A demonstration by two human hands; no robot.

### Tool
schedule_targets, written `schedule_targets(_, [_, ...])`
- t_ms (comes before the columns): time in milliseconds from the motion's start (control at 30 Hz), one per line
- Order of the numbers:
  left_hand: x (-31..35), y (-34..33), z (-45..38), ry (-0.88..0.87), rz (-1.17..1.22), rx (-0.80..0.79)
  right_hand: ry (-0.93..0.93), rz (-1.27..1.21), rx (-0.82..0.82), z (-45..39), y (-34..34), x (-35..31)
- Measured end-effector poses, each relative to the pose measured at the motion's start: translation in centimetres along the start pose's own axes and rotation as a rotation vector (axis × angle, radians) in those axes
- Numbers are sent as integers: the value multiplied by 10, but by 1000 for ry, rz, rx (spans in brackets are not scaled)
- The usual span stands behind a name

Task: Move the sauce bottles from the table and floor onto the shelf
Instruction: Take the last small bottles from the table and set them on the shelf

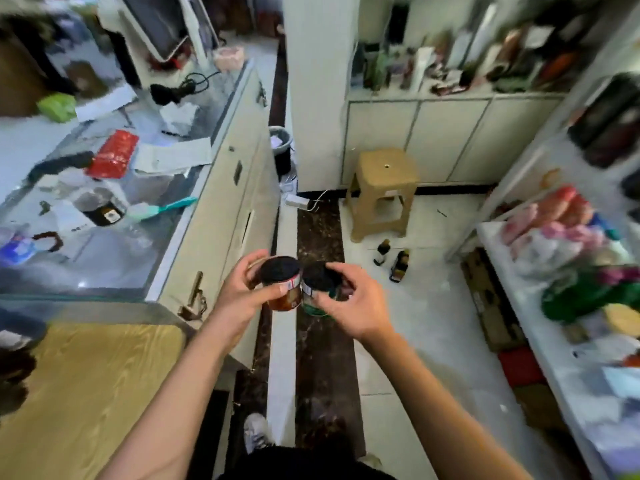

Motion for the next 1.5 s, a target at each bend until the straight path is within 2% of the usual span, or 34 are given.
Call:
schedule_targets(133, [55, -109, -23, -115, -15, -183, 28, -82, 254, 36, 108, 11])
schedule_targets(367, [136, -301, -36, -323, -77, -446, 61, -28, 675, 125, 293, 11])
schedule_targets(533, [181, -426, -31, -441, -150, -595, 51, -55, 923, 199, 399, 7])
schedule_targets(700, [207, -544, -25, -498, -158, -766, -18, 55, 1154, 261, 485, 3])
schedule_targets(1000, [229, -753, -3, -563, -55, -1093, -166, 269, 1487, 348, 592, 7])
schedule_targets(1167, [237, -856, -3, -622, -72, -1216, -322, 358, 1682, 386, 651, 17])
schedule_targets(1367, [217, -970, -11, -676, -229, -1224, -561, 374, 1808, 413, 723, 46])
schedule_targets(1500, [200, -1020, -12, -693, -338, -1214, -697, 401, 1826, 421, 755, 71])
Point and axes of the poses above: each hand's wrist, its own z-axis away from the middle knuckle, its own y-axis out of the back of the hand, x = y × z, the point moved 5 cm from there along -z, towards the middle knuckle, and after that the axes turned 11 degrees about -x, right-handed, at the moved point
